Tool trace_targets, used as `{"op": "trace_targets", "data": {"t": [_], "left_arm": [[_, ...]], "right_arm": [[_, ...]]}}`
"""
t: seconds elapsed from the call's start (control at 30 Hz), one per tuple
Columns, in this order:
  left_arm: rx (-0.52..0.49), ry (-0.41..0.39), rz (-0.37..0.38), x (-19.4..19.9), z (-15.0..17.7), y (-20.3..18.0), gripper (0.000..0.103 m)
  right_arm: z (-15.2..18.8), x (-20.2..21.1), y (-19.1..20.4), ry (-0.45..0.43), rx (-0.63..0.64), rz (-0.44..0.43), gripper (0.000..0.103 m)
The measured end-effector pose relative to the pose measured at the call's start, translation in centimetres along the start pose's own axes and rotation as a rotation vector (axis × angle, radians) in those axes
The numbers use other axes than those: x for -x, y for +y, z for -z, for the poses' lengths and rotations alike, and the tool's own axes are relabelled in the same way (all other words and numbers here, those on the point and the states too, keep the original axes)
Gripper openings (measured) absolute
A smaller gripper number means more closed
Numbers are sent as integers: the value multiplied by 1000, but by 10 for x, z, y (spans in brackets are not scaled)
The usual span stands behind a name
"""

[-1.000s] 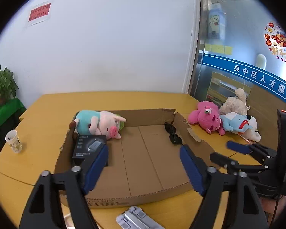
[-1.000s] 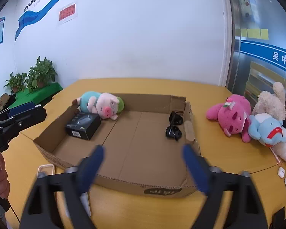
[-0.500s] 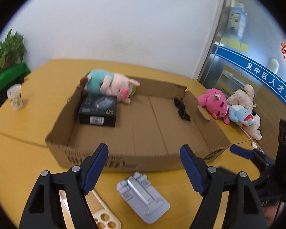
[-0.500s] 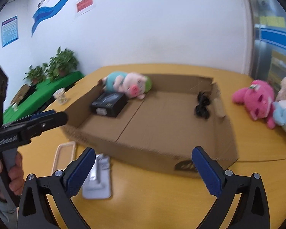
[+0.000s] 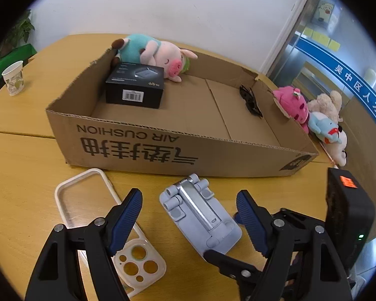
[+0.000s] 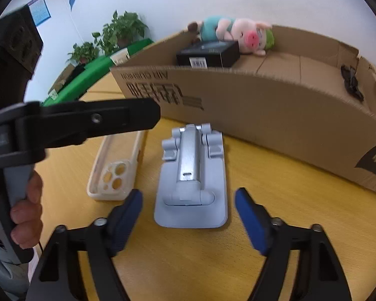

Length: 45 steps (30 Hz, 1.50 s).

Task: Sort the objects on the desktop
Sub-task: 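Withdraw both tools and move them toward the grey phone stand, then close both grippers on the grey phone stand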

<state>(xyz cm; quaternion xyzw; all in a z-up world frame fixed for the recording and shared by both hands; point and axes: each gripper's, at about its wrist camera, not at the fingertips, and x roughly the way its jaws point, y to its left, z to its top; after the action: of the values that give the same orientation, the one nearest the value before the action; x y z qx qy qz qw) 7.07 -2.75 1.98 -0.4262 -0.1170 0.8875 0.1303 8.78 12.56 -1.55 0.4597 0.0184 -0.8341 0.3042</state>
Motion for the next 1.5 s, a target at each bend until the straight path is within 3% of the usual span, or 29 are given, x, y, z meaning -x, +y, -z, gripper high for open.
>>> {"op": "trace_targets", "data": {"t": [0.17,0.63,0.83,0.9,0.93,0.97,1.17,1.5], "left_arm": [[-6,50,29,-16,2,-4,77],[-27,209,66,-63,16,-33,77],[-82,201,35,-68,20,-48,75],[-105,195,12,-67,21,-50,63],[-110,192,0,-66,22,-50,51],[-103,194,15,-66,23,-49,50],[-68,189,36,-65,23,-47,47],[-22,174,53,-57,25,-45,46]], "right_arm": [[6,-3,-2,2,2,16,57],[29,24,-31,-39,-104,83,56],[40,28,-19,-29,-85,11,60],[41,27,-16,-33,-74,35,60],[40,27,-16,-38,-77,47,60],[39,26,-16,-41,-81,55,60],[30,18,-12,-41,-54,113,62],[36,24,-17,-76,-89,60,60]]}}
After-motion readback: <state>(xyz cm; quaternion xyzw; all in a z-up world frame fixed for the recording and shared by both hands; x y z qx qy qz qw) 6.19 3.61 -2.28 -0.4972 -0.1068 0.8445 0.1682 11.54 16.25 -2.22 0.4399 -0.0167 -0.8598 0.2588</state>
